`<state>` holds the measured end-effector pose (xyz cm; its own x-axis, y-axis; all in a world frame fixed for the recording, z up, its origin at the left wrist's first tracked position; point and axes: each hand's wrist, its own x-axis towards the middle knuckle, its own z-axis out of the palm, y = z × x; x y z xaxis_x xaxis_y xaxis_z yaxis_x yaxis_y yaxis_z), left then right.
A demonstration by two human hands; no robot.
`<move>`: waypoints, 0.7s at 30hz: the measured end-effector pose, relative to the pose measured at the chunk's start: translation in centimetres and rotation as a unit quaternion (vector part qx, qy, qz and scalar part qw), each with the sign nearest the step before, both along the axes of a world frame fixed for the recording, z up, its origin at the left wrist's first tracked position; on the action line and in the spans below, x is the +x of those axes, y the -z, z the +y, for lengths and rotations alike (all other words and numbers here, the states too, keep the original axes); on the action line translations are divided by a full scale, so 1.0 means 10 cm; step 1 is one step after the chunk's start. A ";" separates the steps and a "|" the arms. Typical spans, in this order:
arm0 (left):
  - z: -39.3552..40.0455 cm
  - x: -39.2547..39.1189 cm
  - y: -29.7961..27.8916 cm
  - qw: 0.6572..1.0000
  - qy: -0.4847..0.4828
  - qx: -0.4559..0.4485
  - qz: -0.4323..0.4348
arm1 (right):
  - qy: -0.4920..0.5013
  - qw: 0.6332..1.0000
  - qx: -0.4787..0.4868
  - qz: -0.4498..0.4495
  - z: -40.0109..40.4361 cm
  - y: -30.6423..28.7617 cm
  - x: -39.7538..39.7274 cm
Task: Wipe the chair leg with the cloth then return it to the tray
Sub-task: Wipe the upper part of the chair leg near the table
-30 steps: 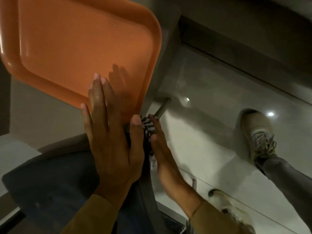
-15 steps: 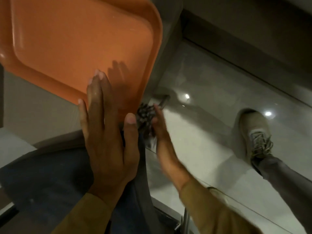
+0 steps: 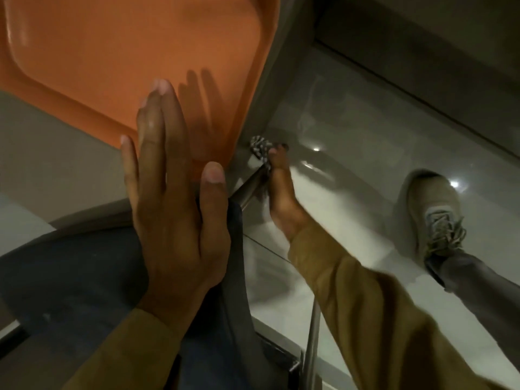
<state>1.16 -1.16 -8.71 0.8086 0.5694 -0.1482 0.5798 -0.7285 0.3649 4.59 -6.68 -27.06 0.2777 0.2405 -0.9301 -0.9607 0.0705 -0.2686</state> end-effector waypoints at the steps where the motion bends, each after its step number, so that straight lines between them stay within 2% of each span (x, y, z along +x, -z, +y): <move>1: 0.01 0.00 0.00 1.000 -0.001 -0.001 0.000 | -0.007 1.000 0.012 -0.012 -0.05 -0.24 -0.06; 4: 0.01 0.00 0.00 1.000 0.006 -0.003 0.004 | -0.040 0.994 0.074 -0.069 -0.30 -0.95 -0.39; 6: 0.02 -0.01 0.01 1.000 0.008 0.000 0.011 | -0.038 0.989 0.110 -0.094 -0.38 -1.14 -0.56; 8: 0.02 0.00 0.01 1.000 0.008 -0.003 0.012 | -0.031 0.989 0.116 -0.084 -0.35 -1.07 -0.54; 11: 0.01 -0.02 0.01 1.000 0.010 -0.004 0.002 | -0.028 0.995 0.065 -0.075 -0.17 -0.63 -0.34; 14: 0.02 -0.05 0.00 1.000 0.011 -0.001 0.005 | -0.047 0.999 -0.013 -0.007 -0.04 -0.03 -0.07; 16: 0.01 -0.05 0.00 1.000 0.000 -0.003 0.002 | -0.071 0.996 -0.017 0.046 -0.01 0.27 0.07; 18: -0.01 -0.02 -0.02 1.000 -0.004 -0.003 0.001 | -0.104 0.993 -0.009 0.054 -0.01 0.26 0.13; 21: 0.00 0.02 -0.04 1.000 -0.005 -0.008 0.004 | -0.153 0.988 0.014 -0.029 -0.15 -0.23 0.03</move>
<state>1.34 -1.14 -8.35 0.8018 0.5746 -0.1641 0.5898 -0.7169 0.3717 4.88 -8.21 -24.72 0.2417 0.3474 -0.9060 -0.9211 -0.2115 -0.3268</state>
